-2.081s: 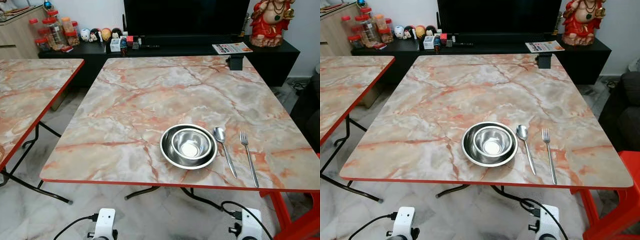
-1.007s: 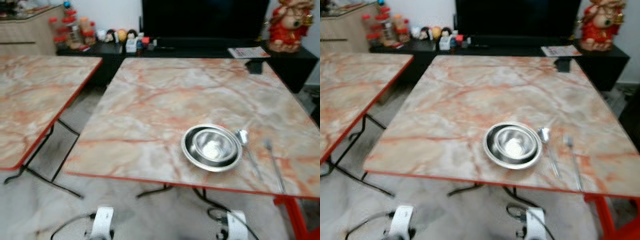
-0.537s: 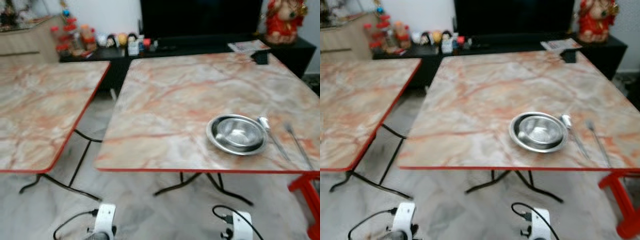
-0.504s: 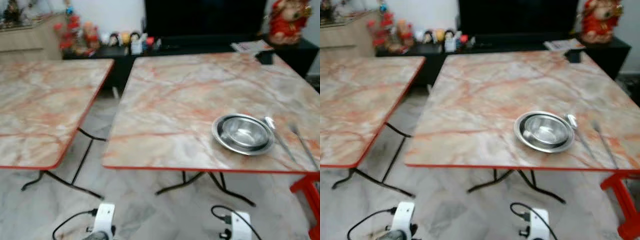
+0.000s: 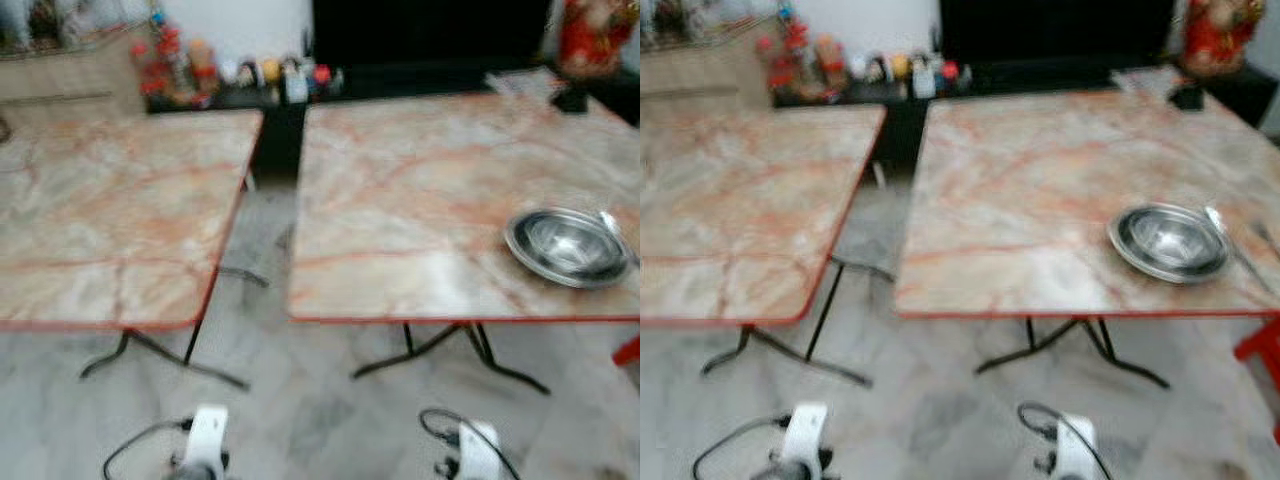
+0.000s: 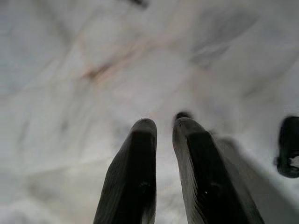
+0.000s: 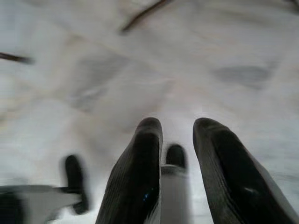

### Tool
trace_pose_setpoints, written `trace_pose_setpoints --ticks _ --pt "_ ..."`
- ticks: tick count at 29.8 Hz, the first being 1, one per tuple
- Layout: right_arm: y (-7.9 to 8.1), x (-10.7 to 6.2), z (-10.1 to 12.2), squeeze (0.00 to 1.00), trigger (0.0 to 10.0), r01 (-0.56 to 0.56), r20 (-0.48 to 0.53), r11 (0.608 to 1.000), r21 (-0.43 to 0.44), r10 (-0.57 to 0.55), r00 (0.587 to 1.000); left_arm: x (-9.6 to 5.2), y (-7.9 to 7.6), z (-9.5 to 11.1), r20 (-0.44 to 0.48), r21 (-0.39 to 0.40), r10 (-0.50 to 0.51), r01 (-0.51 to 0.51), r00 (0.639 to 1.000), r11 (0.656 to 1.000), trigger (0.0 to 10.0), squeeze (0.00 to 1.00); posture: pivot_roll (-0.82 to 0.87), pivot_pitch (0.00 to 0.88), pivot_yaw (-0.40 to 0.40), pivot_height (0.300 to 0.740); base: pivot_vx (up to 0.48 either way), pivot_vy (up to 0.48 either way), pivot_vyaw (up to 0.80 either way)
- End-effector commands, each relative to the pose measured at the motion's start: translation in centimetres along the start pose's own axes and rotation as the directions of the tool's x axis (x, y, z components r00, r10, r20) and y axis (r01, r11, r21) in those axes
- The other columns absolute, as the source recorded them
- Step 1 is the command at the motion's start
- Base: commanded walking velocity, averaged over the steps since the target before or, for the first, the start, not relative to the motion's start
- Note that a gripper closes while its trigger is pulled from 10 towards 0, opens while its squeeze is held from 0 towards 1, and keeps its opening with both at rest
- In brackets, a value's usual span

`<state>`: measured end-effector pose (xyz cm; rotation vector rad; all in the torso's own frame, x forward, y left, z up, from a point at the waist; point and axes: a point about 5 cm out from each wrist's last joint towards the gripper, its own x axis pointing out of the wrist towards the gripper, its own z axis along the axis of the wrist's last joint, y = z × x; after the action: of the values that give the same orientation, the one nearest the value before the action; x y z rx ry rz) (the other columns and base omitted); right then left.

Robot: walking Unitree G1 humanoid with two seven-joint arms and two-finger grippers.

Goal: Setting the table

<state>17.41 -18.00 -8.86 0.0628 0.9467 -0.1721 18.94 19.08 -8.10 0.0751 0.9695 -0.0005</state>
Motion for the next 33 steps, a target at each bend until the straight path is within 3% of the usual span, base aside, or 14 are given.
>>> trace_pose_setpoints --ticks 1,33 --pt "-1.03 -0.02 0.03 0.0 10.0 0.024 0.005 1.0 0.0 -0.024 1.0 0.11 -0.43 0.49 0.011 -0.004 -0.006 0.006 1.0 1.0 10.0 0.0 -0.1 0.0 0.06 0.74 0.0 0.405 0.0" --pt "-0.63 -0.02 -0.04 0.0 10.0 0.002 0.001 0.999 -0.037 -0.002 1.0 0.06 -0.3 0.28 0.009 -0.014 0.001 0.0 1.0 1.0 10.0 0.0 -0.08 0.0 0.05 0.74 0.0 0.403 0.0"
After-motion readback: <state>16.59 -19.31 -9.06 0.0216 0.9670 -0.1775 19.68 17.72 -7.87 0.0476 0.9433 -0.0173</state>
